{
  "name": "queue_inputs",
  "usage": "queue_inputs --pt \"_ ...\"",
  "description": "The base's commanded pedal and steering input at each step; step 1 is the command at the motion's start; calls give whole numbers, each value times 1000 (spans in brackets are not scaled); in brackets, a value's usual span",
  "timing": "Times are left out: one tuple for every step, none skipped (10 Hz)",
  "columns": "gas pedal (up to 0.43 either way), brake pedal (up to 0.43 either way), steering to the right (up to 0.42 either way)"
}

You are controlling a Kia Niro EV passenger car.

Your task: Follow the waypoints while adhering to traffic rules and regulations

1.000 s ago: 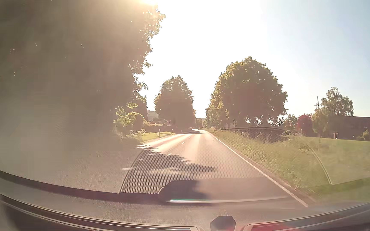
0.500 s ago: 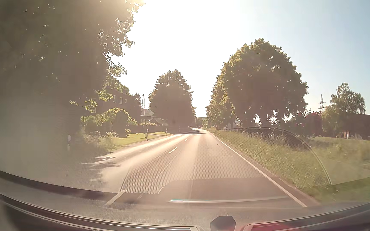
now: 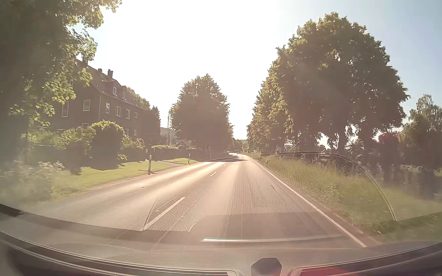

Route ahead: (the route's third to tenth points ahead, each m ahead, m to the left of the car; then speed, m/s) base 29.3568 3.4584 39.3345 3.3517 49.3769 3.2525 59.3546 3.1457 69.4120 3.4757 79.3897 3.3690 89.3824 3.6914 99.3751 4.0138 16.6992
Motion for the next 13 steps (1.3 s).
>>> queue_inputs --pt "197 6 3" --pt "197 6 3" --pt "197 6 3" --pt "197 6 3" --pt "197 6 3" --pt "197 6 3" --pt "197 6 3" --pt "197 6 3" --pt "197 6 3" --pt "197 6 3" --pt "197 6 3" --pt "197 6 3" --pt "197 6 3"
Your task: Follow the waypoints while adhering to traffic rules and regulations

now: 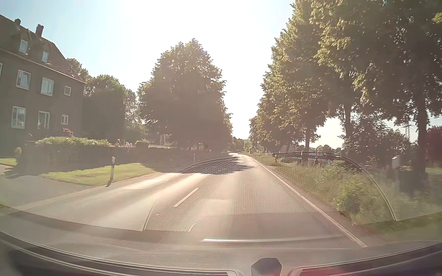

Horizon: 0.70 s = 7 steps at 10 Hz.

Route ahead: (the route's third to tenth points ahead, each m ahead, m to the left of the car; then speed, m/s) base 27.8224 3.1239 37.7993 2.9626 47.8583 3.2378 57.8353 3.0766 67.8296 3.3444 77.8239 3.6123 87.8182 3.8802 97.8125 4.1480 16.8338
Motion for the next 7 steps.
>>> queue_inputs --pt "197 6 3" --pt "197 6 3" --pt "197 6 4" --pt "197 6 4" --pt "197 6 4" --pt "197 6 6" --pt "197 6 6"
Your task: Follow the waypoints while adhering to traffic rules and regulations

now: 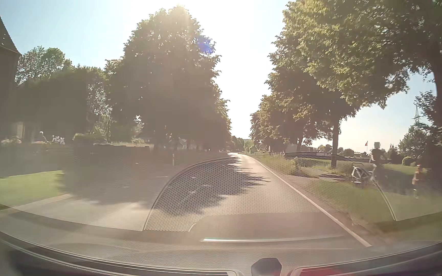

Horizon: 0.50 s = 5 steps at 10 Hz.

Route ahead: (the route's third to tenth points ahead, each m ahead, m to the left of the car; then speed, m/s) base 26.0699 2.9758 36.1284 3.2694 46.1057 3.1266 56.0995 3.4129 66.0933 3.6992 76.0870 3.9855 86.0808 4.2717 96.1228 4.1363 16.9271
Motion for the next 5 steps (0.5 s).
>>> queue_inputs --pt "197 6 6" --pt "197 6 6" --pt "197 6 5" --pt "197 6 5" --pt "197 6 5"
